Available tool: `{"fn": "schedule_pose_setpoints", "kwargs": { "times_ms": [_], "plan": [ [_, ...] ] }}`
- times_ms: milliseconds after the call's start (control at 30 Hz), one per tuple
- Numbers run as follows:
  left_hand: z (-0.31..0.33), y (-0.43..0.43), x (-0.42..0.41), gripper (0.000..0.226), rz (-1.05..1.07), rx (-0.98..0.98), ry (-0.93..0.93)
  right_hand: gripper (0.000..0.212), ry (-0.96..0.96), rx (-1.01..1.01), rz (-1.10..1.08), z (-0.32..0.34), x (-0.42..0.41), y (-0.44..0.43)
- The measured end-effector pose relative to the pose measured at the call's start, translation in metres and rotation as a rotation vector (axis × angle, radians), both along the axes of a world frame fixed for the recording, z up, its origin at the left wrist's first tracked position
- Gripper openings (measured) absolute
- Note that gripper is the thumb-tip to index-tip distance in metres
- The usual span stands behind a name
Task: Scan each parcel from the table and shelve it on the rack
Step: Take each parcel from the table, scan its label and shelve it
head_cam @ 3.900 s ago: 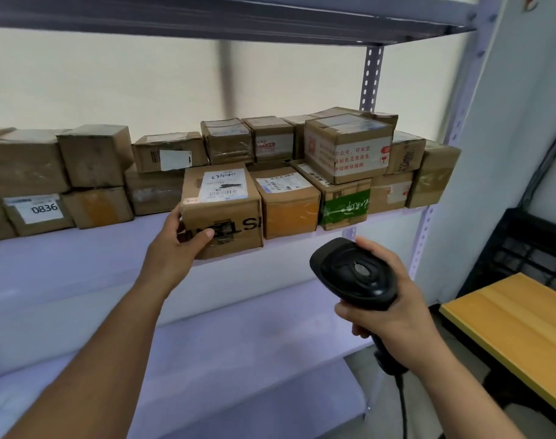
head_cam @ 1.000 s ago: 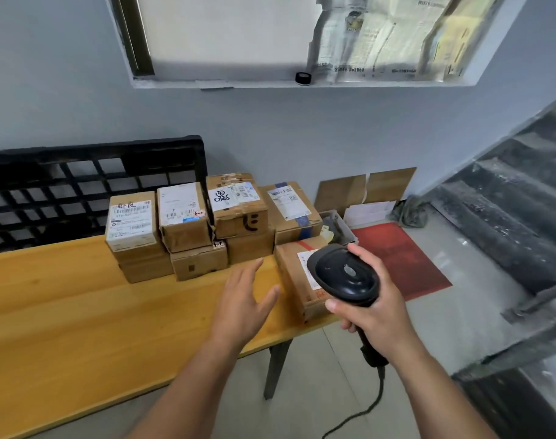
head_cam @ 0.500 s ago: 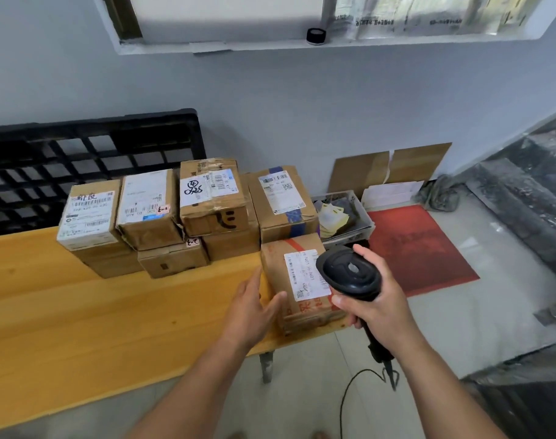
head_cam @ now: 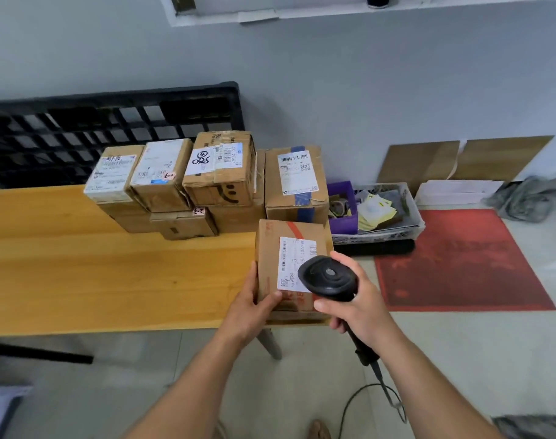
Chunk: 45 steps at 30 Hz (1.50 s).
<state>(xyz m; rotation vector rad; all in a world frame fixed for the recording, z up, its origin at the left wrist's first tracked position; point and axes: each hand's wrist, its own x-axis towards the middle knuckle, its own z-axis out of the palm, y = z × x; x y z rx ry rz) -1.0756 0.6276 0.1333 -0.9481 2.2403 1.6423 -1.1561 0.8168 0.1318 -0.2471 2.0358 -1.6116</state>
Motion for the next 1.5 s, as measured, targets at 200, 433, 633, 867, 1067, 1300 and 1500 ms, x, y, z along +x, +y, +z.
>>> {"fn": "schedule_pose_setpoints", "kwargs": {
  "times_ms": [200, 433, 633, 867, 1067, 1300, 1500],
  "plan": [
    [0.029, -0.014, 0.036, 0.086, 0.147, -0.011, 0.098, 0.080, 0.030, -0.105, 0.093, 0.023, 0.012, -0.018],
    [0.082, -0.051, 0.077, 0.057, 0.385, -0.149, 0.380, 0.083, 0.133, -0.228, 0.215, 0.065, 0.043, -0.061],
    [0.122, -0.096, 0.107, 0.054, 0.440, -0.040, 0.529, 0.083, 0.137, -0.304, 0.355, 0.092, 0.075, -0.102],
    [0.168, -0.159, 0.149, 0.050, 0.528, -0.161, 0.595, 0.085, 0.192, -0.386, 0.478, 0.126, 0.096, -0.129],
    [0.194, -0.195, 0.178, 0.048, 0.561, -0.221, 0.607, 0.090, 0.237, -0.429, 0.558, 0.151, 0.106, -0.142],
    [0.196, -0.216, 0.194, 0.050, 0.513, -0.246, 0.575, 0.089, 0.206, -0.443, 0.607, 0.155, 0.116, -0.154],
    [0.191, -0.227, 0.200, 0.050, 0.515, -0.224, 0.584, 0.087, 0.220, -0.429, 0.610, 0.154, 0.118, -0.160]
  ]
}}
